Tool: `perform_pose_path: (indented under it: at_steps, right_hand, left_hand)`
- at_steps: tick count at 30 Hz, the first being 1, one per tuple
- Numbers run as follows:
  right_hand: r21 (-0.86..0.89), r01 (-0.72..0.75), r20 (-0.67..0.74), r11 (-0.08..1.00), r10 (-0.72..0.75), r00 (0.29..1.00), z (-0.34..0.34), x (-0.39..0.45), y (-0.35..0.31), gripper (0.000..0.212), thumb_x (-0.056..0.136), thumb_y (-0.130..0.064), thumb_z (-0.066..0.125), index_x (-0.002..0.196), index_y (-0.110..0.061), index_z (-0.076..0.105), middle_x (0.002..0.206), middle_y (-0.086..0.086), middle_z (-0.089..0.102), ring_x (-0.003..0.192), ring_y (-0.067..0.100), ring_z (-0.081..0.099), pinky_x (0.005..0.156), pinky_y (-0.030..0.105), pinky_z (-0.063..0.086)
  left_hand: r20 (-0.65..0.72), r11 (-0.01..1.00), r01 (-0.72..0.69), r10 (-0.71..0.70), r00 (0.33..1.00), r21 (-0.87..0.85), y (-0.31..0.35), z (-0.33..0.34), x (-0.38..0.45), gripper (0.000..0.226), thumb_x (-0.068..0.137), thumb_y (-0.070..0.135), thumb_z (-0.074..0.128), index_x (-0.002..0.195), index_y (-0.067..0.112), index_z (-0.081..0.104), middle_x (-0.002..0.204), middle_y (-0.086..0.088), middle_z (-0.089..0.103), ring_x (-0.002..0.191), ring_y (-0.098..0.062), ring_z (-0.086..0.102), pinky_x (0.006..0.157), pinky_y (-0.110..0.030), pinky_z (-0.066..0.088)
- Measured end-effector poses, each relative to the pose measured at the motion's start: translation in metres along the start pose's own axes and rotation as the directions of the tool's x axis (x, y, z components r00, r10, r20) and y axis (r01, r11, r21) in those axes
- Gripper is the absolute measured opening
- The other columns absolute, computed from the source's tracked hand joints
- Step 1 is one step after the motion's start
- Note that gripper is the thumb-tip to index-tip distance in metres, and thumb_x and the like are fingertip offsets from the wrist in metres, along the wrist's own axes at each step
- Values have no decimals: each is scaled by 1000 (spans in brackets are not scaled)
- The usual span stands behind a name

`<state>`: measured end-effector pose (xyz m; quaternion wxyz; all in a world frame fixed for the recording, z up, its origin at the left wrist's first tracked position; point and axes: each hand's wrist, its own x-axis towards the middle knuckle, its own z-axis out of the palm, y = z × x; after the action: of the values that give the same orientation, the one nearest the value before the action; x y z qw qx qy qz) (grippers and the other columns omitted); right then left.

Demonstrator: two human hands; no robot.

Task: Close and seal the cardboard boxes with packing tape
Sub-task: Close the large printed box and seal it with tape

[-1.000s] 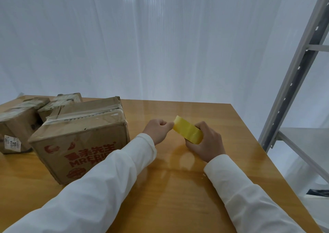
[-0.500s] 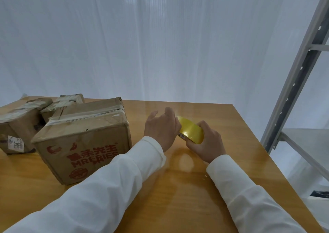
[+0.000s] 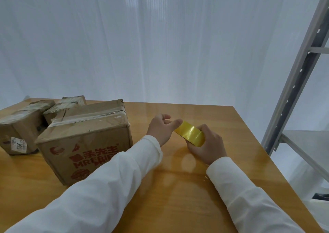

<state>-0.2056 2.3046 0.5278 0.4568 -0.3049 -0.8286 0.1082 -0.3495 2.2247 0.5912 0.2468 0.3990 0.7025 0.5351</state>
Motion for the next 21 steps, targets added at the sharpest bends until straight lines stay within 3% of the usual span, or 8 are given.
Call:
perform_pose_path:
  at_steps: [5, 8, 10, 12, 15, 19, 21]
  right_hand:
    - [8, 49, 53, 999, -49, 997, -3, 0, 1, 37, 66, -38, 76, 89, -15, 56, 72, -8, 57, 58, 14, 52, 53, 25, 41]
    - [93, -43, 102, 995, 33, 994, -12, 6, -6, 37, 65, -46, 73, 86, -24, 53, 69, -12, 55, 57, 6, 51, 51, 13, 35]
    - [261, -156, 147, 953, 120, 982, -23, 12, -20, 40, 63, -50, 76, 84, -26, 54, 68, -7, 61, 58, 8, 56, 49, 14, 40]
    - [490, -254, 216, 834, 167, 962, -34, 19, -35, 50, 54, -61, 72, 88, -26, 60, 68, -7, 66, 59, 4, 59, 49, 13, 43]
    - [746, -372, 379, 552, 107, 919, -47, 30, -51, 82, 40, -81, 71, 81, -10, 63, 55, 0, 60, 51, 10, 57, 46, 17, 43]
    - [814, -528, 567, 242, -133, 813, -53, 58, -83, 58, 37, -64, 88, 64, -17, 69, 56, 1, 53, 55, 15, 55, 59, 23, 51]
    - [795, -551, 594, 253, -146, 791, -55, 81, -109, 56, 35, -62, 89, 58, -17, 63, 51, -1, 46, 49, 14, 47, 60, 23, 51]
  left_hand:
    - [-2, 993, 24, -24, 1000, 118, 4, -2, 5, 5, 87, 25, 65, 87, 20, 64, 87, 2, 62, 90, -18, 59, 80, -27, 46]
    - [-13, 936, -96, 107, 994, 340, 20, -6, 0, 7, 88, 25, 59, 81, 25, 61, 85, 8, 60, 88, -15, 57, 77, -26, 44]
    - [-26, 869, -181, 217, 976, 460, 41, -9, -6, 8, 88, 26, 55, 81, 26, 60, 89, 7, 62, 90, -16, 58, 78, -28, 46]
    - [-35, 860, -237, 283, 959, 452, 65, -18, -11, 9, 88, 23, 55, 83, 22, 61, 93, 5, 65, 92, -18, 59, 81, -30, 48]
    - [-39, 906, -263, 292, 956, 333, 99, -48, -17, 14, 88, 19, 57, 74, 18, 59, 92, 4, 64, 90, -18, 59, 80, -27, 48]
    - [-104, 960, -232, 249, 963, 155, 122, -112, -28, 8, 87, 14, 61, 80, 10, 62, 77, -2, 57, 75, -16, 52, 71, -24, 46]
    - [-185, 973, -217, 228, 956, 74, 130, -150, -34, 5, 85, 10, 61, 84, 6, 63, 78, -6, 57, 75, -18, 52, 72, -28, 49]
